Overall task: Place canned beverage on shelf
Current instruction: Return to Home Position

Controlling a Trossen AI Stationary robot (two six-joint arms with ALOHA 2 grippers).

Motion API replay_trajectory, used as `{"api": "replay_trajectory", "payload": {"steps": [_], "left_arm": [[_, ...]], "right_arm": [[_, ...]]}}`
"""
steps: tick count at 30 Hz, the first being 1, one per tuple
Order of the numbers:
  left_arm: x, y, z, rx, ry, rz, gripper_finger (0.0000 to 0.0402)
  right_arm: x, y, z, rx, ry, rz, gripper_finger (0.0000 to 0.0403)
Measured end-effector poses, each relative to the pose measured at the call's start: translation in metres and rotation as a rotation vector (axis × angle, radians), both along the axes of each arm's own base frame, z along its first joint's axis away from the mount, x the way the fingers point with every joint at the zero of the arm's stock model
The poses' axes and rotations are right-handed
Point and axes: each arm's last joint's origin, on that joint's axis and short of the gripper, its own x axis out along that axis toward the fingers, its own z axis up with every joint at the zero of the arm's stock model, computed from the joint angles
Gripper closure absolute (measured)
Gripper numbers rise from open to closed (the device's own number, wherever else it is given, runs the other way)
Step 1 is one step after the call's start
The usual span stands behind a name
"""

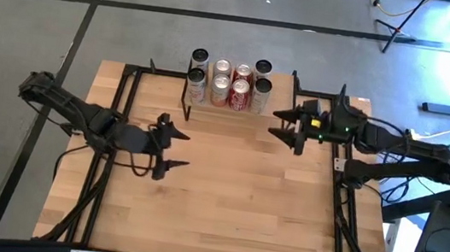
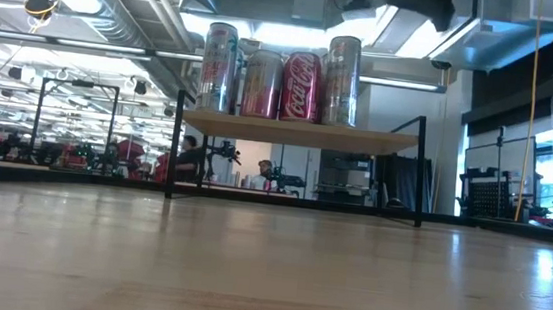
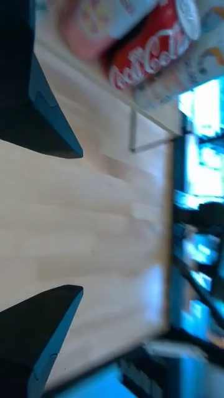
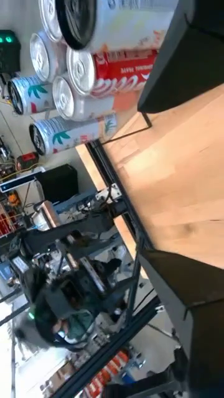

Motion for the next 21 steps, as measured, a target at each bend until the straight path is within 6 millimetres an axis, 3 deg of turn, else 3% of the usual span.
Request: {"api": "replay_trajectory", "payload": {"steps": [5,10,18,21], "left_arm": [[-0.024,0.009,-0.013,-0.081,-0.216,-0.068,0.0064],[-0.048,0.019,-0.028,-0.134,-0.279,-0.04,0.0064],[-0.059,0.023,-0.034,-0.135,-0.29,-0.028,0.0064],[-0.059,0.024,-0.034,-0.115,-0.292,-0.01,0.0064]], "right_arm": [[0.001,0.024,-0.003,-0.054,0.031,-0.023,0.0101],[0.0,0.04,-0.013,-0.105,0.076,-0.038,0.0205],[-0.006,0.041,-0.048,-0.107,0.108,-0.004,0.0378],[-0.014,0.041,-0.062,-0.114,0.085,0.016,0.0394]]}}
